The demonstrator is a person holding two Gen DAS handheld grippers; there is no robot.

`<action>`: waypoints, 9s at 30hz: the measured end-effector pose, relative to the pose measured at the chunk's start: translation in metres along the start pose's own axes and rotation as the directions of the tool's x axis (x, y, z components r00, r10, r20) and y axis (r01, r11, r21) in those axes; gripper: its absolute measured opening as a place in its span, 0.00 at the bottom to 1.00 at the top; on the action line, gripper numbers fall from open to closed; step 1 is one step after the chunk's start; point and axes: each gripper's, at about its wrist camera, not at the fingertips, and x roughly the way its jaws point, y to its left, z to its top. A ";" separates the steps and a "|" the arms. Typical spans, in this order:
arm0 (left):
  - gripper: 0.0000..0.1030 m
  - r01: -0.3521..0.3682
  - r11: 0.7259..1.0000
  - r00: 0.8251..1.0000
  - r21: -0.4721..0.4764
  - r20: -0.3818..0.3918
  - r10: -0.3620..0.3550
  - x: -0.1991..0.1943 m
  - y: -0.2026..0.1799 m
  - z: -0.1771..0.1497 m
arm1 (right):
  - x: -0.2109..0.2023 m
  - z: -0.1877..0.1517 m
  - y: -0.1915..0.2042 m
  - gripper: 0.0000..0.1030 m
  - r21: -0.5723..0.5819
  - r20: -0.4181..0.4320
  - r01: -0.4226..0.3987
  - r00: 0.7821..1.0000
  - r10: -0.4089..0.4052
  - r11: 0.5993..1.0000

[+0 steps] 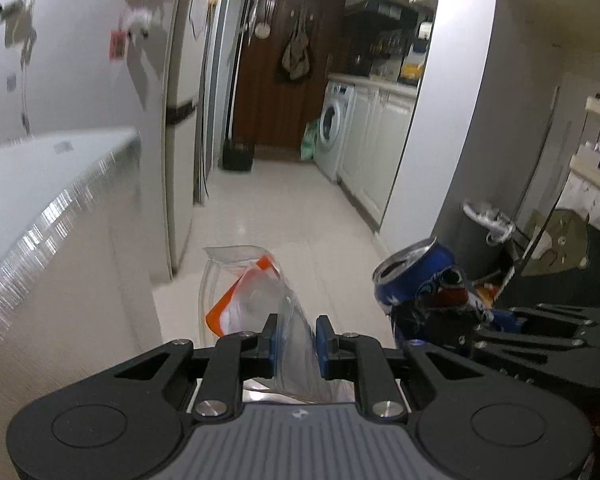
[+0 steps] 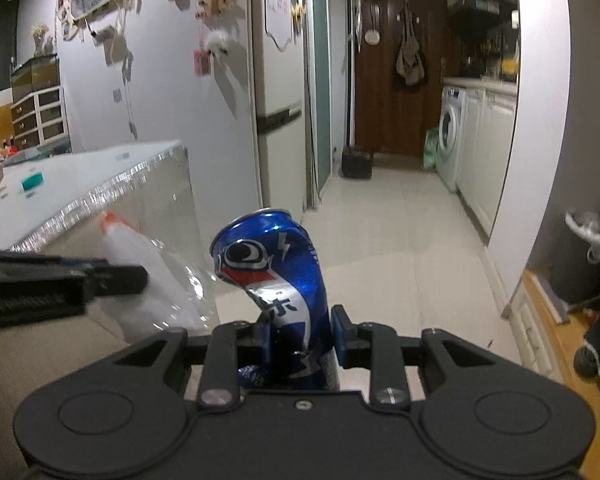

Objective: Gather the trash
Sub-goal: 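Carry the plastic bag and Pepsi can with both tools over the yellow bin, then open right tool to drop Pepsi can while left tool releases plastic bag, then raise both open tools up away from the yellow bin, then move both tools toward the cardboard piece and teal cap on the counter, then grasp the brown cardboard with left tool while right tool grasps teal bottle cap, then carry the cardboard and teal cap with both tools over the yellow bin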

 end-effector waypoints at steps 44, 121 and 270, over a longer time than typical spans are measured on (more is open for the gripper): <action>0.19 -0.141 0.896 0.817 -0.421 -0.561 -0.135 0.300 0.119 -0.212 | 0.321 -0.171 0.010 0.29 -0.161 -0.620 -0.159 0.784 0.025 0.974; 1.00 -0.200 0.980 0.800 -0.022 -0.581 0.150 0.167 0.074 -0.113 | 0.189 -0.137 -0.064 1.00 0.086 -0.546 -0.109 0.826 0.139 0.990; 0.54 -0.501 0.845 0.858 -0.186 0.023 0.514 -0.145 0.513 0.096 | 0.143 0.155 0.426 0.48 -0.225 -0.076 -0.434 0.901 0.428 0.873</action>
